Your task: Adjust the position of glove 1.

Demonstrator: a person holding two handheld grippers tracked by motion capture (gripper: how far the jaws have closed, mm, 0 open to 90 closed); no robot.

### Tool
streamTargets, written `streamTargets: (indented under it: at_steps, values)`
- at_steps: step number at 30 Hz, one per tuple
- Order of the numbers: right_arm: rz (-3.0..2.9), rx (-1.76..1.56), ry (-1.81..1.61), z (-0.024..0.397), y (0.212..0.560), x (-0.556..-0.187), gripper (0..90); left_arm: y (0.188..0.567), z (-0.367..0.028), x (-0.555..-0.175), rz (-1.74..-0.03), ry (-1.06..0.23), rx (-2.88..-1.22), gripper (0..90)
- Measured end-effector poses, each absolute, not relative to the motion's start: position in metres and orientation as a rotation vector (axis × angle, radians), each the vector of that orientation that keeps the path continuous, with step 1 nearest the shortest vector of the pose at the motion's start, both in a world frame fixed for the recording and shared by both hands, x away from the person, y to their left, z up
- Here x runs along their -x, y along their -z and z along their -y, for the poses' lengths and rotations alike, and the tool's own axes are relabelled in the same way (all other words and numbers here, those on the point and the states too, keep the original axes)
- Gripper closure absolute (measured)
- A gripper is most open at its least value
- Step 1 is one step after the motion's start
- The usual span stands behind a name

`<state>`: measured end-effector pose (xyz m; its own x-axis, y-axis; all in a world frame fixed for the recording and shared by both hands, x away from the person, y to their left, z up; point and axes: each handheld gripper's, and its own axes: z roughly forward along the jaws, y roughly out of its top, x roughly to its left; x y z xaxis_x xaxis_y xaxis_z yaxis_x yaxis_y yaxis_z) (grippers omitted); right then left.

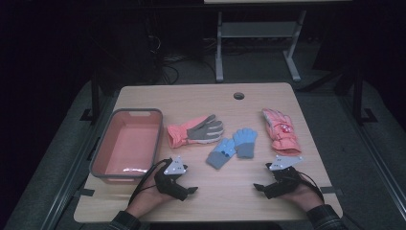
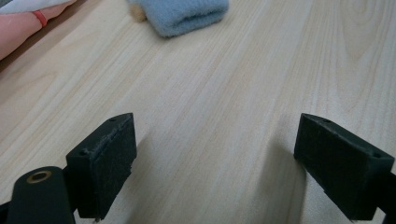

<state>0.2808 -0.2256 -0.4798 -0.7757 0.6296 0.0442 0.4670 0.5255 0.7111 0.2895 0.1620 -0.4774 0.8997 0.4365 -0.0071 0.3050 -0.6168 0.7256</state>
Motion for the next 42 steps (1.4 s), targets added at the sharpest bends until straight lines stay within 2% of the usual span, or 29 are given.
streamTargets:
  at_steps: [2,3,4,5,6,8,9,11,13,14,15,16,22,42]
  values:
    - [-2.557,-0.932,-1.089,0.227,0.477,-0.282,22.4,0.477,-0.162,-0.29,-0.525,-0.219,-2.283,12.3]
    - [-2.555,-0.938,-1.094,0.227,0.474,-0.282,31.4,0.477,-0.162,-0.29,-0.523,-0.22,-2.285,12.2]
    - [-2.555,-0.938,-1.094,0.227,0.474,-0.282,31.4,0.477,-0.162,-0.29,-0.523,-0.22,-2.285,12.2]
    - [-2.549,-0.927,-1.111,0.228,0.471,-0.283,41.5,0.477,-0.162,-0.29,-0.524,-0.219,-2.285,12.3]
    - [-2.549,-0.927,-1.111,0.228,0.471,-0.283,41.5,0.477,-0.162,-0.29,-0.524,-0.219,-2.284,12.3]
    - [-2.54,-0.946,-1.141,0.228,0.464,-0.285,55.2,0.477,-0.162,-0.29,-0.525,-0.218,-2.283,12.2]
    - [-2.54,-0.946,-1.141,0.228,0.464,-0.285,55.2,0.477,-0.162,-0.289,-0.528,-0.216,-2.279,12.2]
    - [-2.522,-0.951,-1.125,0.226,0.461,-0.288,64.0,0.477,-0.162,-0.289,-0.527,-0.215,-2.282,12.3]
    - [-2.496,-0.965,-1.127,0.223,0.458,-0.293,70.4,0.477,-0.162,-0.289,-0.528,-0.215,-2.283,12.3]
    - [-2.496,-0.965,-1.127,0.223,0.458,-0.293,70.4,0.477,-0.162,-0.289,-0.527,-0.215,-2.284,12.3]
    - [-2.486,-0.974,-1.156,0.221,0.457,-0.295,75.1,0.477,-0.162,-0.29,-0.527,-0.216,-2.283,12.3]
    - [-2.486,-0.974,-1.156,0.221,0.457,-0.295,75.1,0.477,-0.162,-0.29,-0.525,-0.217,-2.285,12.3]
    - [-2.445,-1.013,-1.186,0.218,0.454,-0.308,88.5,0.477,-0.163,-0.289,-0.519,-0.218,-2.295,12.4]
    - [-2.454,-1.067,-1.142,0.194,0.455,-0.354,90.0,0.477,-0.163,-0.289,-0.522,-0.215,-2.295,12.4]
